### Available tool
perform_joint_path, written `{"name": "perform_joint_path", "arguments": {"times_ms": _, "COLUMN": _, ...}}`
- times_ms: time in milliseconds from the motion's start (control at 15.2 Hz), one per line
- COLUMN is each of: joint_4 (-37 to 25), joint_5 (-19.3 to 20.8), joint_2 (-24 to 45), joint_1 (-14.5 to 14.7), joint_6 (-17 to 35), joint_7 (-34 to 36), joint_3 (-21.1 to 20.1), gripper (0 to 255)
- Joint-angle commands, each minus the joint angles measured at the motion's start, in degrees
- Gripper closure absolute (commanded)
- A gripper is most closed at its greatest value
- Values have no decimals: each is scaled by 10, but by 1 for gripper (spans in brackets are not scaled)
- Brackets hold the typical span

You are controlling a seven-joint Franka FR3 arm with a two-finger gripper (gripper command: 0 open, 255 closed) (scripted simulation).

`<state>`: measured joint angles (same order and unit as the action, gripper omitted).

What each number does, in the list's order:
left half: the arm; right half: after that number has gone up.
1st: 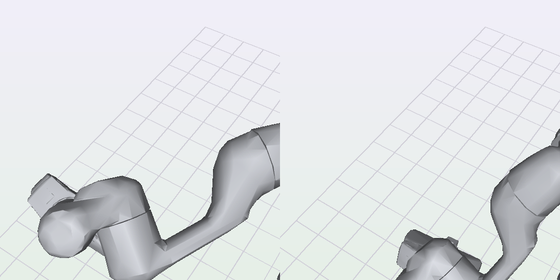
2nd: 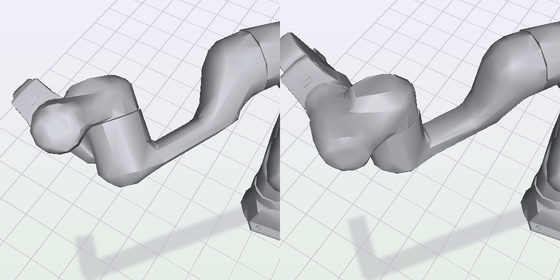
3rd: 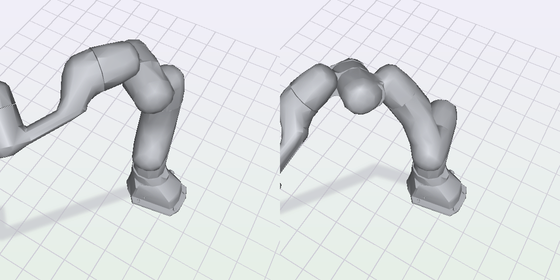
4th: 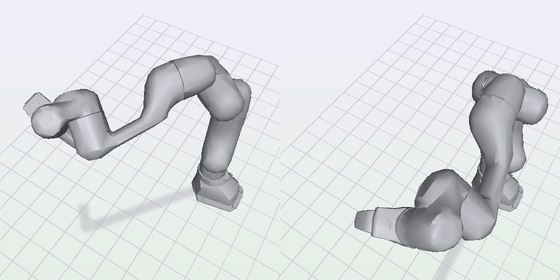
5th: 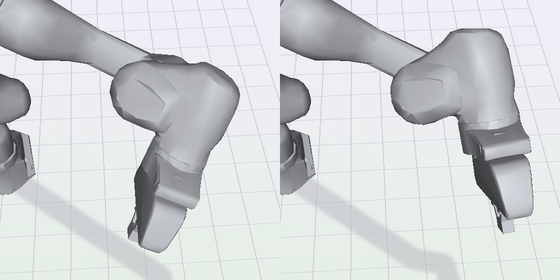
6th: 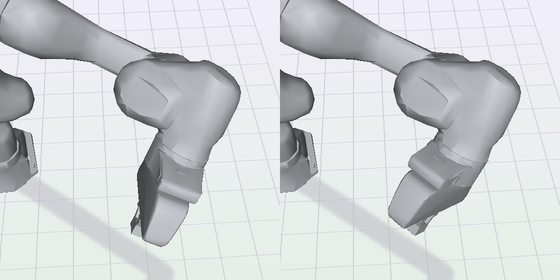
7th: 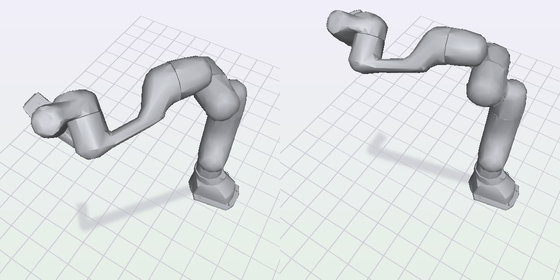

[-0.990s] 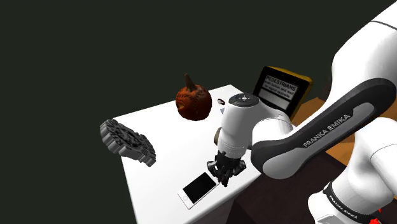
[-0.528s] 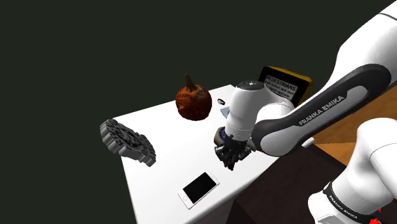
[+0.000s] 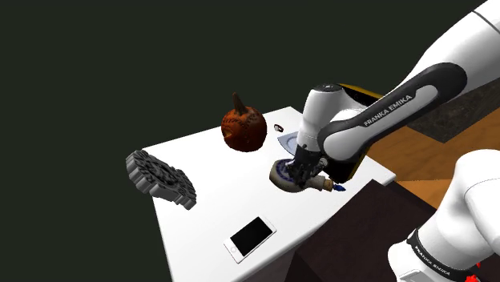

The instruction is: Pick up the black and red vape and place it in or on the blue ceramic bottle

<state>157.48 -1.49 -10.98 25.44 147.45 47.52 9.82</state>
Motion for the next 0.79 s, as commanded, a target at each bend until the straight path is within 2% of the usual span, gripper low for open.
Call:
{"name": "perform_joint_path", "arguments": {"times_ms": 0, "joint_4": -16, "joint_5": 2, "joint_2": 14, "joint_1": -14, "joint_6": -3, "joint_7": -35, "joint_3": 21, "gripper": 255}}
{"name": "perform_joint_path", "arguments": {"times_ms": 396, "joint_4": -62, "joint_5": 0, "joint_2": 48, "joint_1": -55, "joint_6": -19, "joint_7": -141, "joint_3": 84, "gripper": 255}}
{"name": "perform_joint_path", "arguments": {"times_ms": 726, "joint_4": -57, "joint_5": -28, "joint_2": 90, "joint_1": -50, "joint_6": 26, "joint_7": -163, "joint_3": 86, "gripper": 255}}
